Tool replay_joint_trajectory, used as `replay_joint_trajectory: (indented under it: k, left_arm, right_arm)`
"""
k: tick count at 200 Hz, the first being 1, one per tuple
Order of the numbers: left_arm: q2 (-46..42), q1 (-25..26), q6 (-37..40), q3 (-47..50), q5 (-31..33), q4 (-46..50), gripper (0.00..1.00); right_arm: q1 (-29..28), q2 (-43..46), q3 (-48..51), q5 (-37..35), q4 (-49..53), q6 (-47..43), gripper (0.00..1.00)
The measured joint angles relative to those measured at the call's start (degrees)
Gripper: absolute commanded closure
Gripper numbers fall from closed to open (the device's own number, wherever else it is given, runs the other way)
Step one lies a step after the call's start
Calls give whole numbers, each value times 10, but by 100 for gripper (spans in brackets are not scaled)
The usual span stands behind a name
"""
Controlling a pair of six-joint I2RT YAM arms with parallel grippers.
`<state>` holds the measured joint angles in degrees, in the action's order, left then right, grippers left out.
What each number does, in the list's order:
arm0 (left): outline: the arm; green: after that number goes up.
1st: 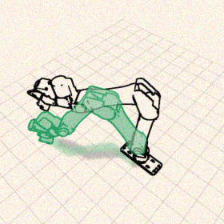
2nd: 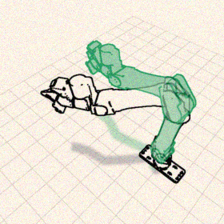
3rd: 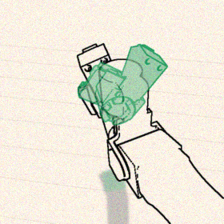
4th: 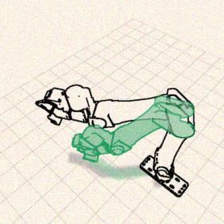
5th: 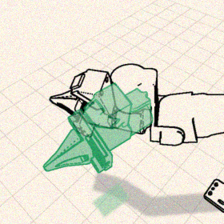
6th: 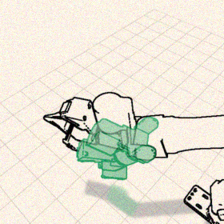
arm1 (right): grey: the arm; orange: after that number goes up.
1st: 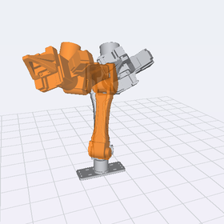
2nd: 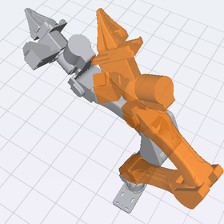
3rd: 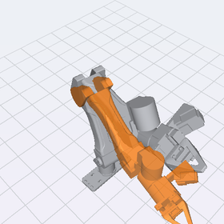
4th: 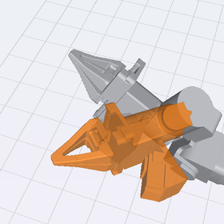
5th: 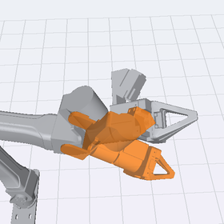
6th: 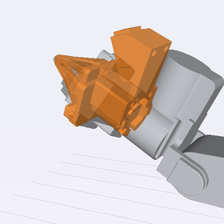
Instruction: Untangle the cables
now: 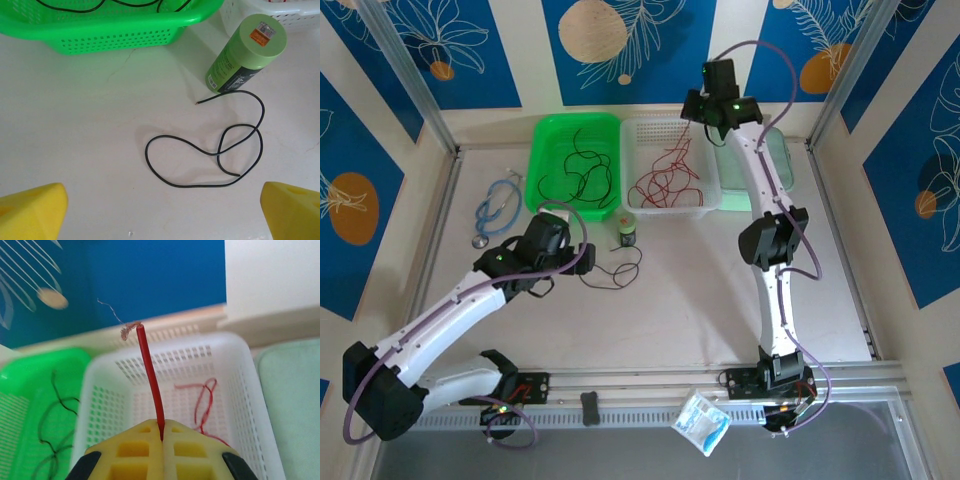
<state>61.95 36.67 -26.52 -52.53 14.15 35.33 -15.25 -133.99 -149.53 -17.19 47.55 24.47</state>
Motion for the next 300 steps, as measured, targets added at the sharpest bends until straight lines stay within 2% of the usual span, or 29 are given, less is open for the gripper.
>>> replay_joint_trajectory:
  k: [35, 62, 79, 113, 130, 149, 196, 227, 251, 270, 300]
  left_arm:
    - [-1, 3, -15, 0, -2, 15, 8]
    - [-1, 4, -27, 0, -2, 34, 10]
    - [0, 5, -37, 0, -2, 49, 12]
    - [6, 5, -53, 0, -2, 76, 14]
    - [9, 5, -63, 0, -1, 85, 14]
    - [13, 5, -72, 0, -1, 93, 17]
    - [65, 5, -86, -4, -4, 88, 24]
    - [130, 5, -57, -17, -22, 54, 36]
    - [194, 6, -37, -34, -37, 26, 46]
    - [226, 7, -32, -37, -59, 9, 46]
    - [229, 21, -57, -34, -85, -10, 42]
  right_arm:
    - [-11, -5, 92, -4, -14, 7, 100]
    - [-23, -41, 105, -5, -15, 11, 99]
    - [-26, -76, 94, -5, -5, 15, 88]
    - [-29, -136, 70, -4, 30, 21, 52]
    - [-29, -140, 70, -3, 47, 26, 42]
    - [-31, -131, 68, -3, 52, 25, 36]
    - [-49, -50, 75, -10, 58, 9, 32]
    - [-77, 53, 120, -30, 53, -1, 32]
    - [-98, 146, 209, -46, 32, -3, 34]
    - [-108, 216, 303, -55, 13, -2, 36]
    - [-110, 313, 454, -64, -18, 6, 38]
